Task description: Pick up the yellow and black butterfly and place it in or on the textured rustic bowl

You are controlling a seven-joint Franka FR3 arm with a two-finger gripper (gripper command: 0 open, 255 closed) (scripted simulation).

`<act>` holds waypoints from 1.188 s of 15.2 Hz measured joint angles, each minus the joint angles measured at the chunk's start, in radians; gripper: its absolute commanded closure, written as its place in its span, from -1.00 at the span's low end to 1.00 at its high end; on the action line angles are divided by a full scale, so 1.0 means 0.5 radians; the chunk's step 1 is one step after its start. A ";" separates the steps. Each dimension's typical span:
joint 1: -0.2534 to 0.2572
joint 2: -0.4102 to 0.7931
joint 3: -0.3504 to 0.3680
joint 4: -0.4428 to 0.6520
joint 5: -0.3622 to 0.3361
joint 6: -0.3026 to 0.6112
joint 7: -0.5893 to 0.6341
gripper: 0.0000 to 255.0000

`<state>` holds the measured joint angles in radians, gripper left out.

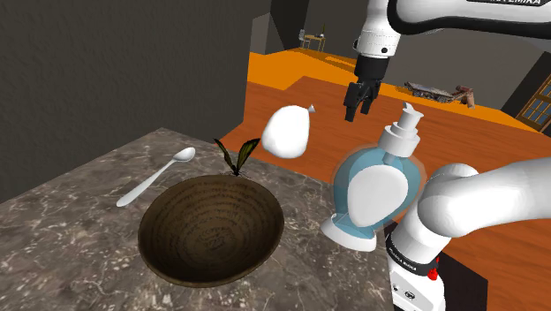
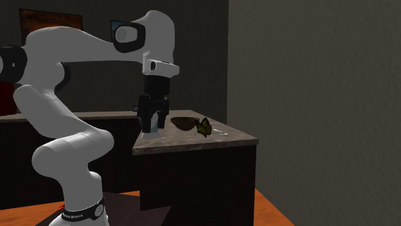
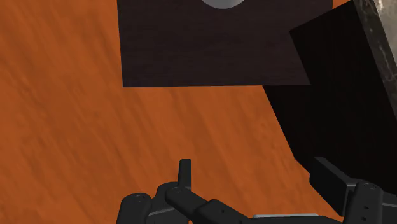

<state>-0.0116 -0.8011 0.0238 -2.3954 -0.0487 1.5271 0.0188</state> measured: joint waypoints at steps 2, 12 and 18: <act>0.006 -0.006 0.026 -0.003 0.023 -0.010 0.035 -1.00; 0.083 0.171 0.450 0.056 0.434 0.018 0.691 -1.00; 0.100 0.412 0.711 0.220 0.645 0.085 1.104 -1.00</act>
<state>0.0386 -0.5949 0.3792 -2.2853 0.2737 1.5699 0.5706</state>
